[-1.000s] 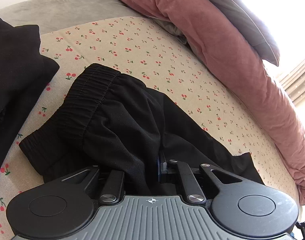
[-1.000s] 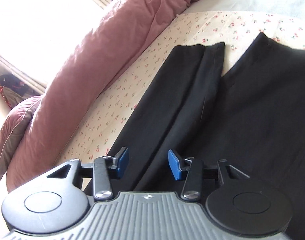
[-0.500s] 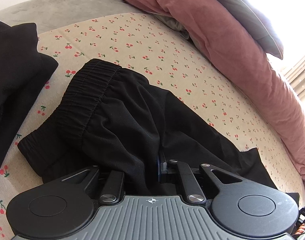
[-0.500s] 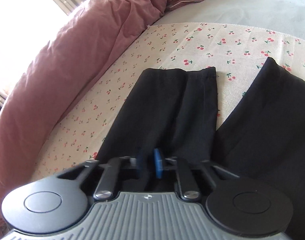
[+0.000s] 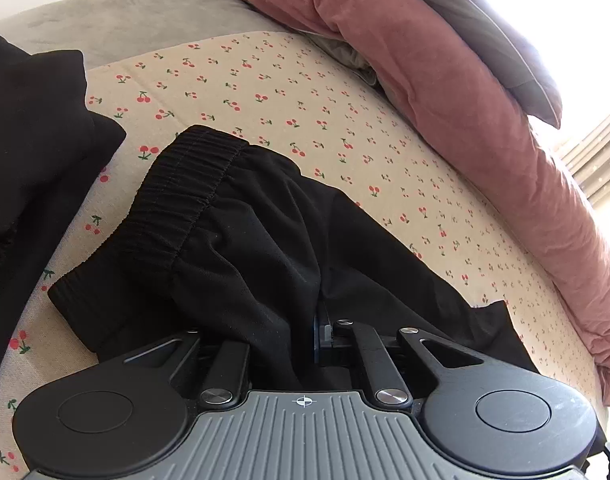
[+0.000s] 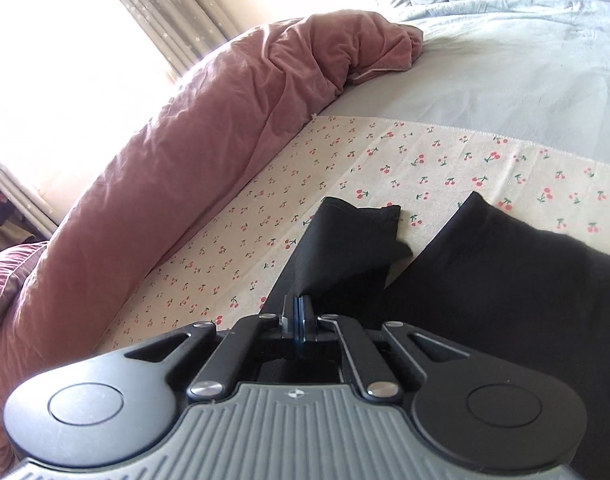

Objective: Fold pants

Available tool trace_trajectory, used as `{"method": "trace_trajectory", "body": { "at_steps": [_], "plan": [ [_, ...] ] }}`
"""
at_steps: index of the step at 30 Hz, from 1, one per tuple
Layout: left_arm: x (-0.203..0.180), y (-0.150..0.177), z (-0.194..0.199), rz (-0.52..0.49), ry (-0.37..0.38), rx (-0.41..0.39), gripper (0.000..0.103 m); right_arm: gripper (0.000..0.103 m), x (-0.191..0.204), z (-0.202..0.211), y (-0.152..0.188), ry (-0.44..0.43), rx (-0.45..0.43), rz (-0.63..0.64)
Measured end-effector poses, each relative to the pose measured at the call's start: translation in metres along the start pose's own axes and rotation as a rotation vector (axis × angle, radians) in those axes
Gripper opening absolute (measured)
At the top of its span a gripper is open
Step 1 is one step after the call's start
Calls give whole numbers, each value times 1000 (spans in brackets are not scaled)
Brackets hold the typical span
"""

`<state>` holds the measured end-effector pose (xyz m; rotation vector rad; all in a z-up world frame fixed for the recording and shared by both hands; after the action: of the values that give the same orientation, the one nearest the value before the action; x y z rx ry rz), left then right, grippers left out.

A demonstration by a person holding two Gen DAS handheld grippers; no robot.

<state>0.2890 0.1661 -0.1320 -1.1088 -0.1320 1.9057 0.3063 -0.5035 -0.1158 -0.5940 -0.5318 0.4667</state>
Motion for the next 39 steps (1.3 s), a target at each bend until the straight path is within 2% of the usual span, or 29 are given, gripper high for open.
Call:
{"method": "trace_trajectory", "body": {
  "at_steps": [5, 9, 12, 14, 15, 18, 20, 24, 27, 29, 31, 32, 34, 35, 37, 39],
  "plan": [
    [2, 1, 5, 10, 16, 11, 6, 0, -49, 55, 14, 27, -46, 25],
    [0, 7, 9, 7, 22, 26, 5, 0, -104, 95, 38, 110, -80, 6],
    [1, 10, 16, -11, 8, 22, 5, 0, -128, 96, 64, 181, -62, 38],
    [4, 10, 23, -18, 3, 16, 5, 0, -130, 89, 73, 210, -38, 69],
    [5, 11, 26, -27, 1, 13, 5, 0, -126, 93, 72, 191, -53, 71],
    [11, 17, 35, -60, -17, 18, 5, 0, -101, 118, 66, 116, -184, 160],
    [15, 21, 38, -78, -25, 32, 5, 0, -89, 125, 67, 142, -229, 240],
    [19, 20, 41, -82, 2, 41, 7, 0, -107, 113, 68, 182, -165, 191],
    [23, 15, 38, -73, 10, 45, 7, 0, -129, 112, 61, 128, -125, 62],
    [25, 15, 34, -73, -7, 50, 8, 0, -131, 113, 60, 132, -132, 75],
    [25, 20, 30, -92, -35, 64, 8, 0, -130, 115, 62, 174, -149, 106],
    [25, 22, 29, -101, -50, 66, 12, 0, -128, 115, 64, 198, -152, 135],
    [25, 23, 30, -123, -69, 75, 14, 0, -125, 109, 72, 233, -118, 205],
    [25, 23, 32, -118, -63, 82, 16, 3, -125, 103, 78, 231, -88, 227],
    [25, 21, 39, -102, -46, 74, 17, 8, -130, 104, 73, 155, -74, 148],
    [20, 19, 50, -112, -34, 56, 17, 32, -143, 116, 57, 64, -116, -7]
  ]
}}
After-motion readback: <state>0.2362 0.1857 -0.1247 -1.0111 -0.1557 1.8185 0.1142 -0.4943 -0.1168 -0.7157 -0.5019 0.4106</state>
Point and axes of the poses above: each gripper's, at about its wrist camera, not at the fingertips, and z roughly against the way its jaws point, x to its left, y to its underside, the point moved 10 cm from there along -z, roughly the way its jaws point, and after that the axes turned 15 degrees about y, right-handed, at the moved point
